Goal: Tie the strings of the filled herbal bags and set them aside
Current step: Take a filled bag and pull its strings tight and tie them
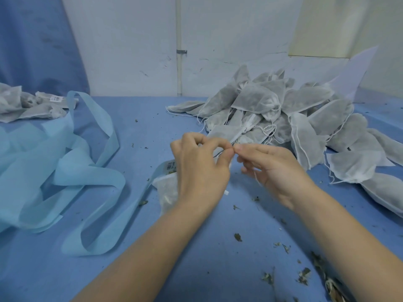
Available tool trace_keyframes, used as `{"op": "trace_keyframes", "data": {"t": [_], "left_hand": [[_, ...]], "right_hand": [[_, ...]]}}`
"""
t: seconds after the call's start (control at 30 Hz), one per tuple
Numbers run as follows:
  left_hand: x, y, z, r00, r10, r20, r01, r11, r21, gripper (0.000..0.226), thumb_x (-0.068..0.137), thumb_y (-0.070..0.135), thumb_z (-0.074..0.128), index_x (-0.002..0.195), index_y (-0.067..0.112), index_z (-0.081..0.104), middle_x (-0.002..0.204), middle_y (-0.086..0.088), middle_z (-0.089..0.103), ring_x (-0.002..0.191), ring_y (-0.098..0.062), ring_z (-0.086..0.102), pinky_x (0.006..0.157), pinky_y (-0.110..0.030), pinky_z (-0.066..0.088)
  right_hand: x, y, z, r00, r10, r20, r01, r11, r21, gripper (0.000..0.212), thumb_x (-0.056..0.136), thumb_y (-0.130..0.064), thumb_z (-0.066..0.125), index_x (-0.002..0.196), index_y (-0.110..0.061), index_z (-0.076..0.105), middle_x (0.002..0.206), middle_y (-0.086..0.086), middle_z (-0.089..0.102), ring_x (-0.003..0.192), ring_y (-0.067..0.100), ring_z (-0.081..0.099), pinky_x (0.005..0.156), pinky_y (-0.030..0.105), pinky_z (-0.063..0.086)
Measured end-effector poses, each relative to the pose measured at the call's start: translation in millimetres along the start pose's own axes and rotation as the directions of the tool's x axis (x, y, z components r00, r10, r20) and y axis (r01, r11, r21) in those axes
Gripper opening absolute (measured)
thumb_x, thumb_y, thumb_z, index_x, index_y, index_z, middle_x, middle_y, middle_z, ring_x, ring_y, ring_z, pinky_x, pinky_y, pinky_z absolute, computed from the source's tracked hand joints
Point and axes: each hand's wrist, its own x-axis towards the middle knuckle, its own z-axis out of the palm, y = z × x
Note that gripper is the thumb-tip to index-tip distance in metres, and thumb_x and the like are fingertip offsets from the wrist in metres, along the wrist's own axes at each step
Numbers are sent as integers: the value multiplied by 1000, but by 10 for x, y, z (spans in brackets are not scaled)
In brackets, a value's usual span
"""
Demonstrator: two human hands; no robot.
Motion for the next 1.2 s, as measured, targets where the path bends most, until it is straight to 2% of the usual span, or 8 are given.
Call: {"op": "trace_keyframes", "data": {"t": [0.13, 0.27, 0.4, 0.6, 0.73, 0.83, 1.0, 1.2], "left_hand": [[53, 43, -47, 963, -202, 180, 238, 950, -205, 18, 88, 34, 60, 70, 39, 62, 103, -3, 56, 115, -24, 38, 101, -34, 32], [66, 108, -86, 952, -231, 198, 282, 915, -289, 15, 78, 39, 65, 67, 29, 64, 92, -19, 62, 109, -42, 52, 98, -54, 40], [73, 108, -77, 957, -244, 160, 273, 943, -193, 24, 88, 32, 61, 64, 34, 59, 67, -4, 35, 107, -41, 49, 95, -50, 37], [33, 116, -28, 977, -207, 55, 210, 976, -63, 15, 93, 34, 52, 79, 38, 51, 94, 10, 48, 112, -17, 39, 83, -27, 20], [48, 96, -37, 983, -182, 0, 181, 979, -90, 13, 94, 29, 51, 82, 34, 51, 98, 8, 49, 111, -16, 39, 89, -28, 24], [119, 85, -110, 980, -197, -38, 192, 974, -119, 22, 95, 27, 51, 75, 36, 48, 84, 12, 45, 106, -16, 41, 87, -28, 25], [191, 90, -163, 974, -226, -32, 214, 954, -211, 26, 93, 27, 55, 70, 38, 49, 86, 15, 45, 113, -19, 46, 102, -40, 34], [106, 37, -121, 967, -231, 110, 251, 938, -239, 10, 83, 41, 65, 86, 36, 57, 90, 2, 54, 92, -17, 53, 79, -28, 41]], "right_hand": [[-19, 55, 134, 995, -102, 18, 102, 994, -34, 16, 93, -17, 57, 90, -7, 69, 96, 10, 72, 92, 17, 67, 88, 26, 52], [-42, 69, 249, 992, -127, -8, 127, 991, 51, 15, 98, -12, 47, 87, -7, 57, 77, 13, 65, 74, 20, 59, 78, 31, 48], [-63, 70, 253, 987, -152, -44, 153, 987, 38, 15, 96, -9, 51, 81, -8, 56, 48, -6, 47, 48, 6, 49, 60, 19, 45], [-62, 71, 264, 969, -214, -125, 200, 973, -111, 12, 92, -16, 60, 81, -11, 61, 42, -15, 45, 43, 3, 47, 62, 25, 49], [-67, 73, 267, 965, -230, -123, 221, 972, -82, 12, 89, -15, 65, 77, -14, 64, 44, -15, 45, 40, 4, 43, 55, 24, 47], [-69, 54, 272, 962, -240, -129, 233, 970, -70, 13, 88, -15, 67, 75, -17, 65, 44, -15, 45, 39, 5, 41, 54, 27, 45], [-61, 21, 310, 950, -271, -158, 260, 962, -89, 9, 86, -15, 70, 78, -19, 71, 42, -17, 43, 37, 4, 38, 50, 22, 45], [18, 25, 177, 922, -79, -379, 184, 951, 250, 7, 88, -11, 67, 81, -12, 66, 38, -12, 34, 33, 5, 29, 40, 16, 37]]}}
